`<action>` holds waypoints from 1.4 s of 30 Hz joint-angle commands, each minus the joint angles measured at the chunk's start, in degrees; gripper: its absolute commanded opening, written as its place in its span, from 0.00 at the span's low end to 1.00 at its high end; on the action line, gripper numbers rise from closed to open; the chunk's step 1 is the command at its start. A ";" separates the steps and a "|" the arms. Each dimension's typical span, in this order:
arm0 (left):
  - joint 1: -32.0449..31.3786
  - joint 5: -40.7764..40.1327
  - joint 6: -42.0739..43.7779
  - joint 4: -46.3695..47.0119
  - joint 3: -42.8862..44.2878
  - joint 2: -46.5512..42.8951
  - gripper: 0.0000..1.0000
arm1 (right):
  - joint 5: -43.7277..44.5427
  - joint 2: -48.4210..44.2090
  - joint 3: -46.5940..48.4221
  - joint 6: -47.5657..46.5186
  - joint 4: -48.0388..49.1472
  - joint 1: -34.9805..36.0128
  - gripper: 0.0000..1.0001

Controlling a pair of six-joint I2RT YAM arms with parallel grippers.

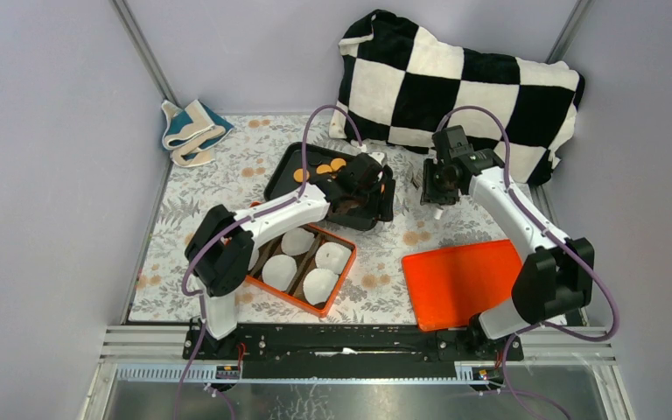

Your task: Pack the cookies

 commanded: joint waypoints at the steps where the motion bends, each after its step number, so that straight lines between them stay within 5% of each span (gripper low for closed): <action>1: 0.89 -5.34 2.15 -2.12 2.57 -0.19 0.80 | -0.71 -5.17 -0.12 0.59 -3.13 1.78 0.35; 6: 4.76 -13.29 -1.27 -5.72 -1.18 -6.00 0.81 | -1.23 -8.05 1.41 0.56 -2.63 5.61 0.35; 13: 15.39 -7.91 -4.35 -2.01 -12.19 -17.48 0.82 | -1.23 -6.53 3.02 -0.62 -1.64 10.39 0.38; 42: 15.78 -6.87 -3.54 -2.40 -16.39 -20.10 0.82 | -2.00 0.51 -0.72 0.69 0.64 24.07 0.47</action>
